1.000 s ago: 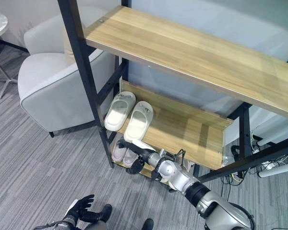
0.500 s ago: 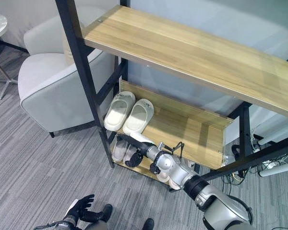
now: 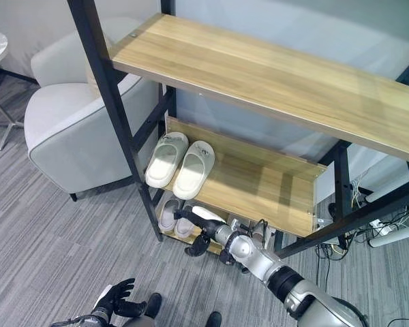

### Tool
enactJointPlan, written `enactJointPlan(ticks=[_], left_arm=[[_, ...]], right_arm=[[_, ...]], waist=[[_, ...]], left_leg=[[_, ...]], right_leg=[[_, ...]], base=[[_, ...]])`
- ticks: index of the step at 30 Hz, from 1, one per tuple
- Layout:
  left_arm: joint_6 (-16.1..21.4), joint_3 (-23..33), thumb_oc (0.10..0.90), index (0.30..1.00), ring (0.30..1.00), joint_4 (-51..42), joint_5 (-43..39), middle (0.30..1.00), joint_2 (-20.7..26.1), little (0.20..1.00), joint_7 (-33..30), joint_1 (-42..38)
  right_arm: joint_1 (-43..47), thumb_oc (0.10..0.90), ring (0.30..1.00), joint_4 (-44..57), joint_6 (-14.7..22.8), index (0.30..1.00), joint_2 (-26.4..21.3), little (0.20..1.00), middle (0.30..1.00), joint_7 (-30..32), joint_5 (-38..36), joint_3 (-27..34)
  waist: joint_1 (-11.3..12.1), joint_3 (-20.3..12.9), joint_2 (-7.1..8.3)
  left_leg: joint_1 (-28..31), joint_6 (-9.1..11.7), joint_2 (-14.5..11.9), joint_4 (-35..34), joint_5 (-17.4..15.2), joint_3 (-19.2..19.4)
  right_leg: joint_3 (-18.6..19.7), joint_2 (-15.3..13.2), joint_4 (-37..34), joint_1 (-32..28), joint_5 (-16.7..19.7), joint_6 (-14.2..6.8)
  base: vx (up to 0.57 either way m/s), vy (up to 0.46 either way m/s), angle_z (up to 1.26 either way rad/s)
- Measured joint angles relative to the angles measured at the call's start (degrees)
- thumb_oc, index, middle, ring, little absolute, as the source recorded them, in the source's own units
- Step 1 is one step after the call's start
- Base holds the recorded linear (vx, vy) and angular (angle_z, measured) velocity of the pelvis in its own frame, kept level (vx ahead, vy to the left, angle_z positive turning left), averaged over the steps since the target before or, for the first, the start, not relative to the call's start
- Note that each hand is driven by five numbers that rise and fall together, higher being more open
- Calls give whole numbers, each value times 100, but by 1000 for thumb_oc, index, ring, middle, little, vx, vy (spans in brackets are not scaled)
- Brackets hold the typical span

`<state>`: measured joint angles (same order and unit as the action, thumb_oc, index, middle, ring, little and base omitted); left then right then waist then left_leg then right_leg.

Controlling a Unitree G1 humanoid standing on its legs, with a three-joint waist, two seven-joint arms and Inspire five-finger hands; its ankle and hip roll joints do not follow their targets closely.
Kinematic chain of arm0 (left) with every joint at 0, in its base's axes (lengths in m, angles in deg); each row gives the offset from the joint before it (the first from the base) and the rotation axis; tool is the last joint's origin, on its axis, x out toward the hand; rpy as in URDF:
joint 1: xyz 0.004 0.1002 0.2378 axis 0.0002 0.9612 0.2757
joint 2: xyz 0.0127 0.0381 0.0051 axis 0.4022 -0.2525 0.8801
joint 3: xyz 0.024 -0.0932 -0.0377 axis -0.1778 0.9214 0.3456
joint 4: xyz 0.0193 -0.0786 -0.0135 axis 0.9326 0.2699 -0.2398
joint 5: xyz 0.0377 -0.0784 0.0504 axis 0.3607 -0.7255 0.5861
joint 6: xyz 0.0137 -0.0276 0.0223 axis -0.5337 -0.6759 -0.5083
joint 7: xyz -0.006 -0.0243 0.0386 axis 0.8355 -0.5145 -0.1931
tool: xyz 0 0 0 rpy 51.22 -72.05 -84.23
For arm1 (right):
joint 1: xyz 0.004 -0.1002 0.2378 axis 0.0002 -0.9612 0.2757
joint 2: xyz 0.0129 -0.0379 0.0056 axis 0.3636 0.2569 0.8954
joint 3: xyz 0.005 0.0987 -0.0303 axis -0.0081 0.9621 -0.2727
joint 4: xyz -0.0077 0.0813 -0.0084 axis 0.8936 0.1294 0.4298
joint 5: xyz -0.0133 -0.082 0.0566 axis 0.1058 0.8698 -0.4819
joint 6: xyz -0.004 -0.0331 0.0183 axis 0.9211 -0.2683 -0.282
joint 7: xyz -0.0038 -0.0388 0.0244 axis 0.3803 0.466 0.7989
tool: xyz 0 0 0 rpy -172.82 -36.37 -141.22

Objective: Arrange the slippers neatly on the shoe rack.

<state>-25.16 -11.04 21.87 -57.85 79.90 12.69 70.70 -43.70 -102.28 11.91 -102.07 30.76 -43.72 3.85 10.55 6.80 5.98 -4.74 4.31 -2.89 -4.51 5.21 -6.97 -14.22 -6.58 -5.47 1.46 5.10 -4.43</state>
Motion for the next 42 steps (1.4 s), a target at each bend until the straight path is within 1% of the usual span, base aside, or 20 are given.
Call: enactJointPlan(ticks=[3,7,9,11,12,13,14,15,18,19,20,21,24,25,27,29,31,33,36,42], left_arm=[[-22,17,800,900,900,5,-2,900,-6,900,1,18],[-32,47,800,900,900,15,2,900,-22,900,2,42],[-33,52,800,900,900,18,33,900,-38,900,7,45],[-33,58,800,900,900,16,32,900,-57,900,5,87],[-35,65,800,900,900,21,32,900,-58,900,6,117],[-36,68,800,900,900,25,32,900,-59,900,6,119],[-37,63,800,900,900,80,34,900,-85,900,7,114],[-40,64,800,900,900,137,35,900,-111,900,8,101],[-55,84,800,900,900,319,35,900,-184,900,8,131],[-59,93,800,900,900,411,35,900,-209,900,4,115],[-78,94,800,900,900,452,35,900,-222,900,5,119],[-124,95,800,900,900,481,33,900,-233,900,6,91],[-149,85,800,900,900,852,32,900,-282,900,16,42],[-151,87,800,900,900,940,32,900,-297,900,15,24],[-155,76,800,900,900,1000,35,900,-297,900,20,-17],[-169,67,800,900,900,1131,35,900,-308,900,29,-54],[-208,72,800,900,900,1251,34,900,-319,900,44,-89],[-250,71,800,900,900,1332,34,900,-346,900,44,-90],[-274,65,800,900,900,1373,45,900,-377,900,41,-105],[-273,-8,800,900,900,1509,131,900,-422,900,19,-138]], right_arm=[[-65,800,900,35,0,900,16,900,900,-24,1,26],[-262,800,900,323,3,900,-49,900,900,-27,13,65],[-489,800,900,479,47,900,-121,900,900,-29,281,147],[-792,800,900,463,120,900,-125,900,900,-21,568,323],[-942,800,900,396,136,900,-140,900,900,-17,746,355],[-979,800,900,376,149,900,-139,900,900,-16,786,385],[-1453,800,900,98,221,900,-134,900,900,89,1052,636],[-1692,800,900,-337,243,900,-59,900,900,154,1164,809],[-1993,800,900,-1136,30,900,8,900,900,240,1366,971],[-2133,800,900,-1566,-41,900,82,900,900,310,1360,1144],[-2246,800,900,-1739,-59,900,126,900,900,386,1356,1288],[-2359,800,900,-2029,-87,900,223,900,900,475,1334,1487],[-2536,800,900,-2999,-144,900,613,900,900,691,1105,2021],[-2570,800,900,-3247,-290,900,704,900,900,734,998,2067],[-2750,800,900,-3264,-301,900,709,900,900,794,837,2093],[-2823,800,900,-3477,-311,900,807,900,900,874,562,2299],[-2869,800,900,-3831,-255,900,950,900,900,925,348,2565],[-2903,800,900,-3971,-295,900,993,900,900,972,193,2669],[-2947,800,900,-4127,-291,900,996,900,900,1011,3,2696],[-3046,800,900,-4356,-349,900,1040,900,900,1017,-61,2703]], waist=[[-91,-4,-18],[-114,-8,-45],[-155,-26,-76],[-184,-51,-116],[-254,-68,-144],[-261,-71,-149],[-287,-125,-197],[-326,-170,-230],[-495,-231,-317],[-585,-256,-354],[-588,-271,-368],[-646,-291,-385],[-791,-470,-409],[-812,-482,-422],[-894,-515,-439],[-905,-550,-441],[-932,-673,-421],[-921,-757,-426],[-963,-781,-471],[-1044,-818,-543]], left_leg=[[14,-1,0,0,0,27],[80,-9,1,0,-6,47],[121,-13,3,0,-9,39],[157,-21,9,0,-16,39],[180,-21,9,0,-15,43],[183,-21,10,0,-15,42],[220,-25,7,0,-18,45],[239,-26,6,0,-19,44],[290,-27,1,-3,-42,67],[326,-26,-8,-4,-41,73],[345,-26,-15,-4,-43,91],[386,-22,-29,-5,-51,130],[441,-16,-89,-15,-64,216],[500,-19,-97,-27,-93,271],[546,-56,-120,-28,-123,293],[585,-43,-156,-30,-143,380],[595,-42,-185,-28,-143,390],[604,-33,-202,-28,-150,407],[675,-30,-213,-28,-156,448],[686,-26,-226,-28,-181,538]], right_leg=[[35,-2,1,-2,1,1],[63,-4,1,-51,2,1],[53,-7,1,-95,2,1],[50,-13,2,-134,1,1],[54,-15,5,-152,1,1],[52,-15,7,-157,1,1],[54,-16,2,-191,0,0],[54,-16,3,-211,-1,-1],[74,-12,0,-254,-12,1],[83,-3,1,-277,-11,3],[98,4,0,-291,-10,4],[125,13,0,-315,-10,4],[197,39,-1,-324,-27,-20],[240,57,-1,-378,-29,-16],[267,62,-1,-399,-45,9],[347,69,-1,-395,-37,18],[399,102,-1,-393,-36,29],[411,115,-2,-392,-38,42],[439,122,-2,-399,-31,49],[504,140,-2,-397,-19,52]], base=[[-12,-7,-3],[-27,-24,-4],[-29,-25,3],[-36,-18,1],[-35,-23,1],[-29,-33,-1],[-42,-41,0],[-29,-36,-2],[-14,-24,-4],[-8,-22,-6],[-14,-30,-11],[-9,-30,-15],[-11,-37,-17],[-21,-37,-20],[-14,-35,-15],[-21,-42,-21],[-23,-41,-5],[-19,-31,-4],[-37,-33,-7],[-30,-29,-8]])
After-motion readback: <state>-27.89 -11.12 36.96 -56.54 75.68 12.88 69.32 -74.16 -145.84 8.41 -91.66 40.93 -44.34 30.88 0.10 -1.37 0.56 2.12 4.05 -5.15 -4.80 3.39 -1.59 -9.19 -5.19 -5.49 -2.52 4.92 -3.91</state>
